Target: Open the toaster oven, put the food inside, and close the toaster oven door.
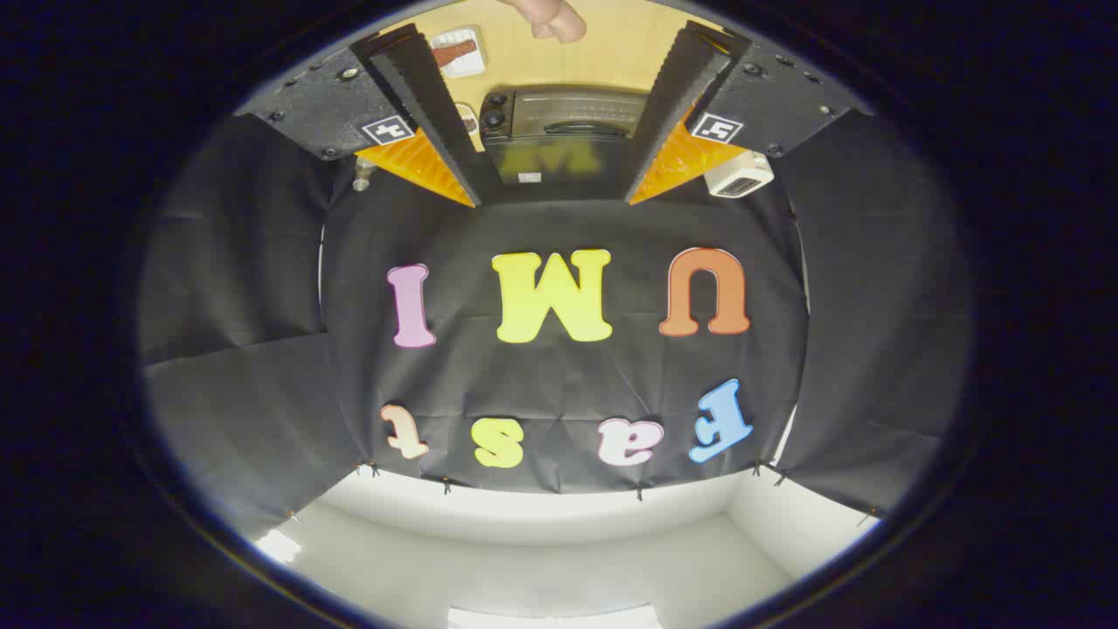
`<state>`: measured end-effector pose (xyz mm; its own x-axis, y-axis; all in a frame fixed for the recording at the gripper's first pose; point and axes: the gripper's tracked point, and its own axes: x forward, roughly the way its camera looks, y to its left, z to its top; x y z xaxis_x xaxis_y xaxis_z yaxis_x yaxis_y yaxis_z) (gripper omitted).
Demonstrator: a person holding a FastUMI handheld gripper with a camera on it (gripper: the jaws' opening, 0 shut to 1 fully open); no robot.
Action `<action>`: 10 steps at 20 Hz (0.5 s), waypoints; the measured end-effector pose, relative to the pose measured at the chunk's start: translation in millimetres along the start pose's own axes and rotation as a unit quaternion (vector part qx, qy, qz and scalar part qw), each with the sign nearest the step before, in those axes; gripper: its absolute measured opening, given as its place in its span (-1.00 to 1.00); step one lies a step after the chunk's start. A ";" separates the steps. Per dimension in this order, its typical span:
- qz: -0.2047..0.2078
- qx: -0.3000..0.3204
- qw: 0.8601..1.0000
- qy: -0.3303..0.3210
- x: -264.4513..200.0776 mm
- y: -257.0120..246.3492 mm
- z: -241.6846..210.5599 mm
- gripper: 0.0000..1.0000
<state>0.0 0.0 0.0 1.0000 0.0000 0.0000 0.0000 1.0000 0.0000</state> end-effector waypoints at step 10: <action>-0.004 0.000 1.000 -0.010 2.5 7.3 0.9 1.00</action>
<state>2.5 7.3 0.9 0.9998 -0.0077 0.0194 0.0077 1.0000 0.0002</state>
